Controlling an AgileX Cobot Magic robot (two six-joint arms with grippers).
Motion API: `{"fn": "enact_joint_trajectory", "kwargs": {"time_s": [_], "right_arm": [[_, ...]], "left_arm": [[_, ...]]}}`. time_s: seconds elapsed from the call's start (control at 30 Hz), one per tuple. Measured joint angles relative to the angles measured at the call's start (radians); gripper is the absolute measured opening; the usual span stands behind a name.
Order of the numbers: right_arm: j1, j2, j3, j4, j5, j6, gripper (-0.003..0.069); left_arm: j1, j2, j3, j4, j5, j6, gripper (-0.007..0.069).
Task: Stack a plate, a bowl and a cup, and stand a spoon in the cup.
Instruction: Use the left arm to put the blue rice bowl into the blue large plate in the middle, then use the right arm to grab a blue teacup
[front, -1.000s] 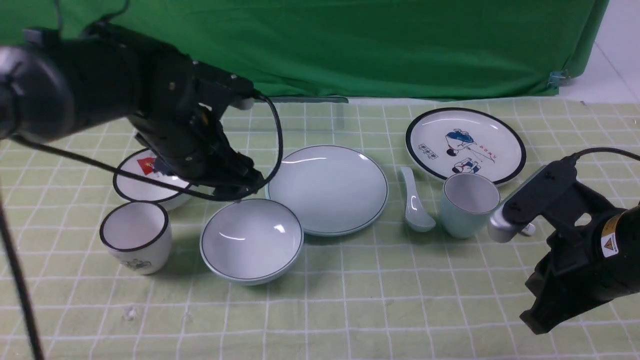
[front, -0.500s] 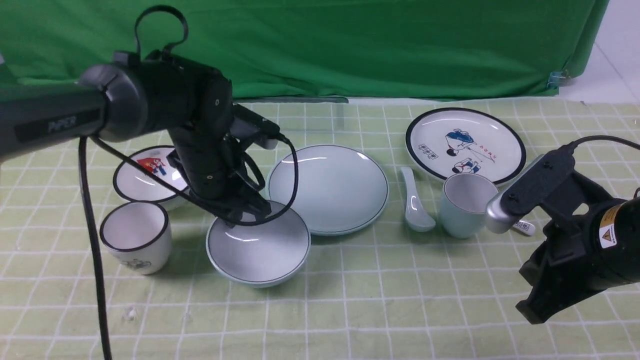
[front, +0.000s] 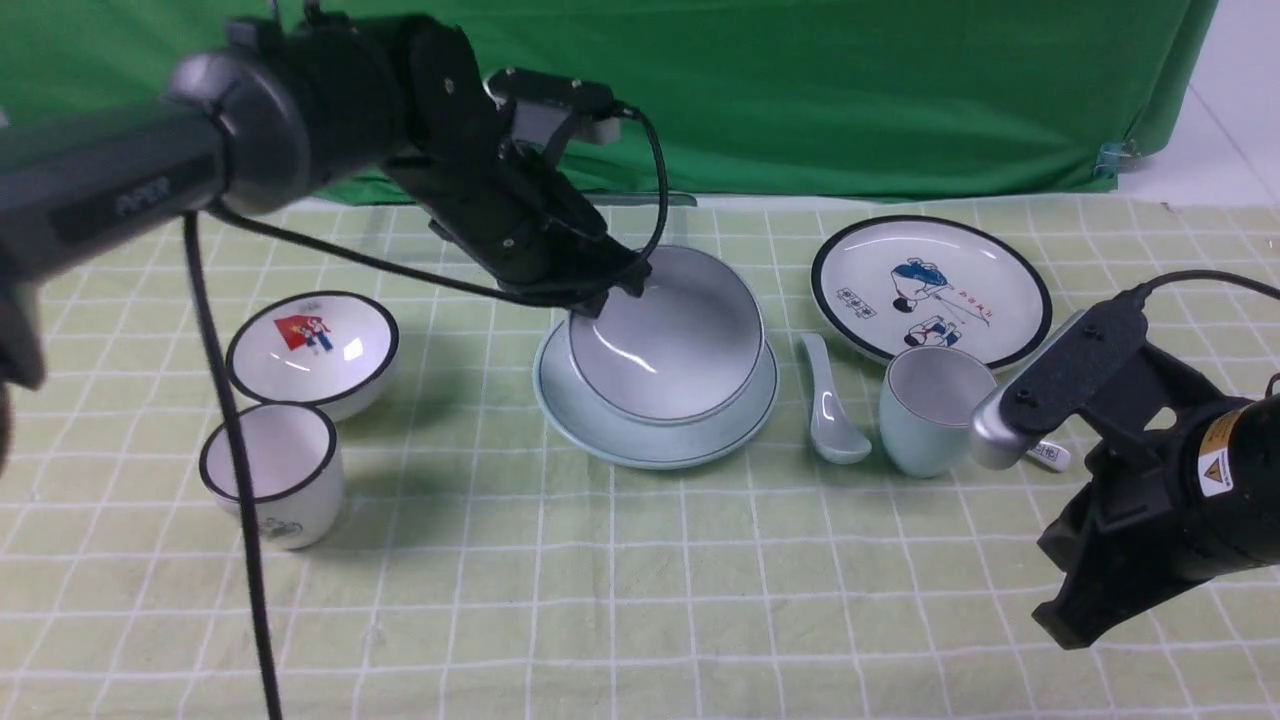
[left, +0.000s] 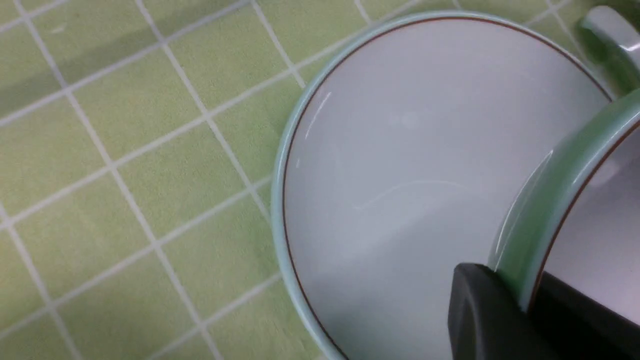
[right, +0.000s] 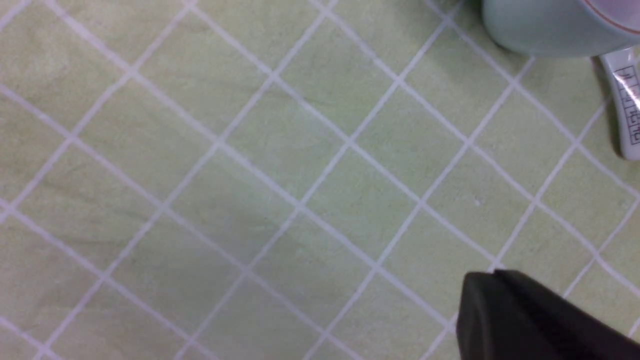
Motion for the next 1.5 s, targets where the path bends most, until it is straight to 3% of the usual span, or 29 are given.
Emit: {"fn": "enact_joint_trajectory", "kwargs": {"time_s": [0.27, 0.33, 0.4, 0.43, 0.5, 0.6, 0.73, 0.87, 1.07, 1.17, 1.2, 1.27, 1.5], "right_arm": [[-0.005, 0.0, 0.0, 0.0, -0.076, 0.048, 0.0082], [-0.027, 0.001, 0.0, 0.004, -0.107, 0.09, 0.014], [-0.069, 0.008, -0.007, 0.017, -0.163, 0.13, 0.023], [-0.073, 0.01, -0.008, 0.017, -0.167, 0.132, 0.0238], [-0.132, 0.044, -0.055, 0.05, -0.209, 0.147, 0.0316], [-0.177, 0.115, -0.135, 0.07, -0.219, 0.158, 0.0353], [-0.199, 0.249, -0.268, 0.082, -0.159, 0.158, 0.0364], [-0.201, 0.402, -0.4, 0.087, -0.073, 0.158, 0.0365], [-0.202, 0.522, -0.456, 0.087, -0.049, 0.159, 0.032], [-0.202, 0.551, -0.457, 0.088, -0.056, 0.14, 0.0194], [-0.202, 0.552, -0.459, 0.088, -0.059, 0.127, 0.0131], [-0.202, 0.55, -0.47, 0.096, -0.044, 0.11, 0.0081], [-0.178, 0.549, -0.703, 0.186, 0.186, 0.004, 0.0082]], "left_arm": [[0.001, 0.076, 0.001, 0.014, -0.063, 0.001, -0.0008], [0.001, 0.076, 0.001, 0.015, -0.081, 0.001, 0.0019], [0.001, 0.076, 0.001, 0.017, -0.091, 0.001, 0.0087], [0.002, 0.074, 0.001, 0.017, -0.091, 0.001, 0.0095], [0.002, 0.06, -0.013, 0.019, -0.045, -0.013, 0.0219], [0.002, 0.011, -0.059, 0.023, 0.029, -0.032, 0.033], [0.002, -0.128, -0.086, 0.029, 0.094, -0.041, 0.039], [0.002, -0.316, -0.089, 0.03, 0.164, -0.023, 0.0367], [0.002, -0.575, -0.09, 0.036, 0.26, -0.001, 0.0245], [0.002, -0.715, -0.056, 0.038, 0.289, 0.012, 0.0165], [0.002, -0.767, -0.021, 0.038, 0.291, 0.012, 0.0135], [0.002, -0.839, 0.049, 0.045, 0.294, 0.012, 0.0106], [0.002, -1.103, 0.456, 0.215, 0.282, 0.018, 0.0062]]}}
